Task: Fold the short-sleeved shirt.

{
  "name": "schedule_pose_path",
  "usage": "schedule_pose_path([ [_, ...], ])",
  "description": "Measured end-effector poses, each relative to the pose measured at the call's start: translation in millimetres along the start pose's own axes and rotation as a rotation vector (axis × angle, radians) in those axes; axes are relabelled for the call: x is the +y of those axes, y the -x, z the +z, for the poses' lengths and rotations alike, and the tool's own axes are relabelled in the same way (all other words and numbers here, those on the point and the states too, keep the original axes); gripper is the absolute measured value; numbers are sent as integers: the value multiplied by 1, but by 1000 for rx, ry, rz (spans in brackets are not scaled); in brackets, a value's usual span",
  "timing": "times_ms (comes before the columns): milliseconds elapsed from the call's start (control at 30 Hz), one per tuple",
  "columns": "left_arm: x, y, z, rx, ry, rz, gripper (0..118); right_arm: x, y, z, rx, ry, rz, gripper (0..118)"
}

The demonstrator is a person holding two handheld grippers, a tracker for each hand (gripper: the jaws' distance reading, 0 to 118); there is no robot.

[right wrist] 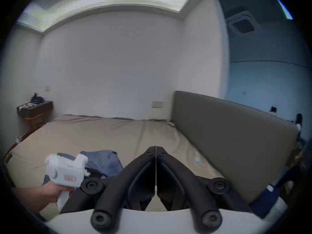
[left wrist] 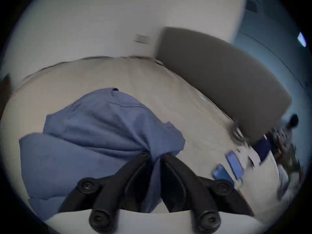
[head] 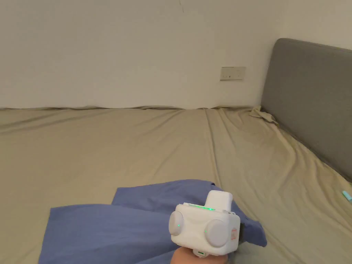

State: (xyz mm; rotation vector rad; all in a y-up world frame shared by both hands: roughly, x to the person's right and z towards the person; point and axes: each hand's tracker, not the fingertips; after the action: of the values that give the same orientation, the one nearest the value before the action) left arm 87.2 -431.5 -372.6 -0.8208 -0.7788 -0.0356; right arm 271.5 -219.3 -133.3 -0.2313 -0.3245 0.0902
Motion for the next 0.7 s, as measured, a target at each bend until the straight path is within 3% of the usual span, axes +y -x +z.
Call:
schedule_pose_path([
  [133,-35,-73,-43,-65,129,-79,4,-21,-31,23,-50,34,-16,3],
  [267,-64,-96,-62,-34,202,-99,4,-35,-32,22,-27,70,-28,3],
  [300,-66,-94,-63,-29,190,-94,12,-36,-29,20,-9,77,-26,3],
  [333,-68,-91,-64,-27,182,-83,47,-36,-26,17,7,79,-26,3],
  [367,-64,-84,-62,-42,163,-23,98,-36,-22,16,23,74,-30,3],
  [400,-59,-77,-58,-36,170,19,118,-35,-17,15,43,66,-35,3],
  [567,-17,-23,23,-142,-5,134,118,-29,6,6,149,33,-50,3],
  [700,-7,28,142,-2,-252,175,118,-29,26,-2,246,2,-89,3],
])
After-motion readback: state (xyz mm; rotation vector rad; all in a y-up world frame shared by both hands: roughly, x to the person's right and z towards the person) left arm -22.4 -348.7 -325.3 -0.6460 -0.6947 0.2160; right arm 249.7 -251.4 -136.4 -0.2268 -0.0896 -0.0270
